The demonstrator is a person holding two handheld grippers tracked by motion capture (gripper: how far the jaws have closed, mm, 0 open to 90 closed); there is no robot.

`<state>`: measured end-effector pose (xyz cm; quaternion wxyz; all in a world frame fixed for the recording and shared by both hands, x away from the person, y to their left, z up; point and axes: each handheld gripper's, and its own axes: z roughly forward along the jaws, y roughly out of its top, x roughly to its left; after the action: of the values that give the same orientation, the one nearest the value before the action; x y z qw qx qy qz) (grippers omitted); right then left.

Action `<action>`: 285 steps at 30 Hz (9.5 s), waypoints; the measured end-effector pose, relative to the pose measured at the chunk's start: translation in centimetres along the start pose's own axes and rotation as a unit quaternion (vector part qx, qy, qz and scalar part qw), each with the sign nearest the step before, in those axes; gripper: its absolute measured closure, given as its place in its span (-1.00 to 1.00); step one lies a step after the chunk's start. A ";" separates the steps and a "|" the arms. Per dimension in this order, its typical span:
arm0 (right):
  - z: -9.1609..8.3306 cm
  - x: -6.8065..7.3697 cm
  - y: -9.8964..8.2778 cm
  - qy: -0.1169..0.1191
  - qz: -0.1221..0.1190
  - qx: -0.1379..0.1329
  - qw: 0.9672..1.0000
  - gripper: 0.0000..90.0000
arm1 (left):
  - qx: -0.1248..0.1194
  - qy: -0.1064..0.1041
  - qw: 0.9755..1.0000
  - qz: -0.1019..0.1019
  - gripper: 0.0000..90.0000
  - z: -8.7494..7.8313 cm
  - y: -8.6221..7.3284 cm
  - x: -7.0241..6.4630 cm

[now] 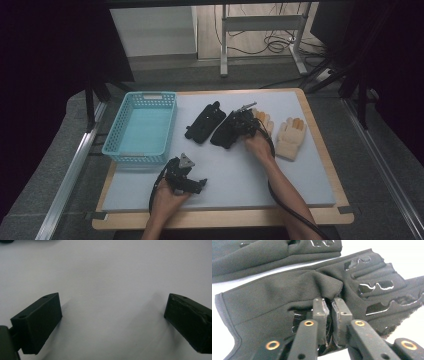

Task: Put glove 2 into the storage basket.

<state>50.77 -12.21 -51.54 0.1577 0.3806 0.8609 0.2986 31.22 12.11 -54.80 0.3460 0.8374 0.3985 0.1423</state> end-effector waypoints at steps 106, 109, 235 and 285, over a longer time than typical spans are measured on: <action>-5.0 4.3 4.8 0.106 -0.036 -0.103 0.988 0.98 | -0.003 0.009 1.000 -0.011 -0.93 -1.5 -1.7 1.2; -6.2 4.3 4.4 0.116 -0.033 -0.109 0.987 0.97 | -0.003 0.009 1.000 -0.011 -0.93 -1.5 -1.7 1.2; -11.3 6.3 -12.9 0.154 -0.082 -0.037 0.984 0.96 | 0.001 0.007 1.000 -0.012 -0.91 -2.1 -2.3 1.8; -10.1 6.4 -11.9 0.088 -0.084 -0.070 0.990 -0.09 | -0.004 -0.008 1.000 0.001 -0.91 -2.5 -2.9 2.5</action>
<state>34.88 -17.72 -51.57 0.1318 0.2667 0.8776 0.3760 29.91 16.51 -55.05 0.3521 0.8377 0.3942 0.1374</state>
